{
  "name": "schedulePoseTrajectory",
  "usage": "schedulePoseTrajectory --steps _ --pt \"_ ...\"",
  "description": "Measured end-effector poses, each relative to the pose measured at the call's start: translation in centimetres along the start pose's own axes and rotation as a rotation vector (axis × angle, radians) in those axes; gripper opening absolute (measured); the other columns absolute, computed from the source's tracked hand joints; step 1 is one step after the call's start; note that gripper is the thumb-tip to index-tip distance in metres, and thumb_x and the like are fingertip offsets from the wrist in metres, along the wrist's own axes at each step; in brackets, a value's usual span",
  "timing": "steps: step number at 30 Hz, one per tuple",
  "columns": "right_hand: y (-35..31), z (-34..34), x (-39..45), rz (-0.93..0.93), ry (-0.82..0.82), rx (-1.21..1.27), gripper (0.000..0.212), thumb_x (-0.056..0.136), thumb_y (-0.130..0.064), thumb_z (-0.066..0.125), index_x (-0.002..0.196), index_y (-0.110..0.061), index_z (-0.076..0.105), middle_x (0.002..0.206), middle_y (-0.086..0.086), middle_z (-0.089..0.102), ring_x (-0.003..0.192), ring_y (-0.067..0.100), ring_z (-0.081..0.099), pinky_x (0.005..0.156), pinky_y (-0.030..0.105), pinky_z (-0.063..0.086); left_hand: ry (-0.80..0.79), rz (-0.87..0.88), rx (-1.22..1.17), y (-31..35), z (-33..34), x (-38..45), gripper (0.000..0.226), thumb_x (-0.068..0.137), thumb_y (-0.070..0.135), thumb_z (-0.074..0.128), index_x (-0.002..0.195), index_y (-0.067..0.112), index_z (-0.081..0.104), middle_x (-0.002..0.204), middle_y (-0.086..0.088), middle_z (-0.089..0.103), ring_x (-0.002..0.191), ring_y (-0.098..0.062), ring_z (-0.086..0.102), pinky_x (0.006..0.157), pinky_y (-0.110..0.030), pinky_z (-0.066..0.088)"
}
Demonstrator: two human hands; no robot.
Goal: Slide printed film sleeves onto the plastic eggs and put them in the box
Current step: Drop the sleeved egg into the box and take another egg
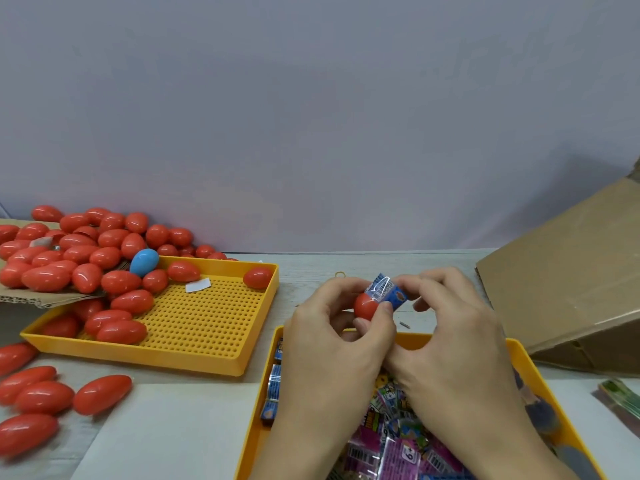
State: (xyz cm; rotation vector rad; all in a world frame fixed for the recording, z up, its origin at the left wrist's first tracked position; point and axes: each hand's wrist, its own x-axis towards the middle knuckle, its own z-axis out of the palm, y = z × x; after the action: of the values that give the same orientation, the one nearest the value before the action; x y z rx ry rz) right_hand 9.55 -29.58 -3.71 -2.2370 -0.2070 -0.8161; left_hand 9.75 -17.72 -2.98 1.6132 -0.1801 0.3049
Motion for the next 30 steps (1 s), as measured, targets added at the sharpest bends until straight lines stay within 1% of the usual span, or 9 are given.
schedulePoseTrajectory --steps 5,8,11,14,17,21,24,26,30 --pt "-0.26 -0.24 0.13 -0.001 0.012 0.032 0.038 0.071 -0.047 0.075 0.104 -0.029 0.068 0.093 -0.020 0.049 0.092 -0.005 0.050 0.075 0.003 0.038 -0.009 0.003 0.009 0.16 0.02 -0.04 0.015 0.083 0.022 0.074 0.098 0.024 0.071 0.091 0.006 0.076 0.084 -0.017 0.074 0.077 -0.040 0.061" --pt "-0.34 -0.25 0.13 0.002 -0.033 0.042 0.040 0.071 -0.041 0.079 0.106 -0.027 0.069 0.094 -0.021 0.049 0.091 -0.005 0.050 0.071 0.003 0.038 -0.014 -0.032 -0.023 0.19 -0.08 -0.11 0.013 0.087 0.014 0.071 0.098 0.021 0.069 0.090 0.006 0.075 0.086 -0.015 0.073 0.078 -0.039 0.061" --pt "-0.46 -0.25 0.09 0.005 -0.081 0.068 0.042 0.069 -0.032 0.086 0.107 -0.027 0.070 0.094 -0.020 0.050 0.080 -0.004 0.052 0.065 0.003 0.038 -0.025 -0.092 -0.100 0.42 0.01 -0.20 0.015 0.087 0.016 0.072 0.100 0.018 0.065 0.091 0.004 0.074 0.086 -0.016 0.073 0.078 -0.041 0.061" --pt "-0.54 -0.32 0.01 -0.007 -0.096 0.084 0.044 0.068 -0.026 0.088 0.108 -0.026 0.070 0.096 -0.019 0.052 0.082 -0.004 0.053 0.065 0.001 0.037 -0.038 -0.094 -0.100 0.54 0.01 -0.10 0.017 0.087 0.018 0.072 0.103 0.020 0.067 0.091 0.004 0.074 0.083 -0.017 0.073 0.077 -0.039 0.061" --pt "-0.60 -0.41 -0.01 -0.020 -0.110 0.073 0.045 0.069 -0.025 0.087 0.111 -0.026 0.070 0.097 -0.019 0.053 0.083 -0.008 0.052 0.068 0.000 0.037 -0.065 -0.064 -0.074 0.57 -0.09 -0.03 0.010 0.088 0.020 0.070 0.098 0.020 0.072 0.083 0.000 0.074 0.077 -0.021 0.072 0.070 -0.036 0.061" --pt "-0.52 -0.51 0.04 -0.027 -0.127 0.064 0.047 0.070 -0.029 0.082 0.115 -0.028 0.068 0.099 -0.023 0.053 0.083 -0.008 0.052 0.072 0.002 0.039 -0.068 -0.076 -0.074 0.46 -0.24 0.03 0.008 0.089 0.018 0.070 0.095 0.019 0.075 0.082 0.000 0.075 0.076 -0.016 0.072 0.068 -0.029 0.059" --pt "-0.59 -0.54 0.09 -0.024 -0.135 0.064 0.050 0.070 -0.042 0.069 0.118 -0.030 0.067 0.101 -0.026 0.053 0.085 -0.007 0.052 0.075 0.004 0.040 -0.079 -0.089 -0.062 0.51 -0.37 0.05 0.009 0.089 0.019 0.070 0.095 0.021 0.076 0.081 0.003 0.075 0.075 -0.012 0.072 0.064 -0.022 0.056" --pt "-0.72 -0.55 0.15 -0.018 -0.134 0.068 0.051 0.069 -0.047 0.062 0.116 -0.033 0.068 0.100 -0.026 0.054 0.090 -0.005 0.053 0.074 0.004 0.040 -0.082 -0.095 -0.068 0.49 -0.47 0.09 0.008 0.090 0.021 0.069 0.090 0.020 0.077 0.077 0.002 0.074 0.070 -0.011 0.071 0.061 -0.021 0.054" --pt "-0.82 -0.44 0.15 0.007 -0.142 0.116 0.044 0.071 -0.051 0.059 0.112 -0.037 0.068 0.098 -0.024 0.058 0.096 0.001 0.056 0.070 0.005 0.040 -0.088 -0.247 -0.228 0.57 -0.57 0.22 0.030 0.079 0.037 0.070 0.078 0.007 0.076 0.070 -0.010 0.071 0.062 -0.017 0.068 0.057 -0.024 0.054"
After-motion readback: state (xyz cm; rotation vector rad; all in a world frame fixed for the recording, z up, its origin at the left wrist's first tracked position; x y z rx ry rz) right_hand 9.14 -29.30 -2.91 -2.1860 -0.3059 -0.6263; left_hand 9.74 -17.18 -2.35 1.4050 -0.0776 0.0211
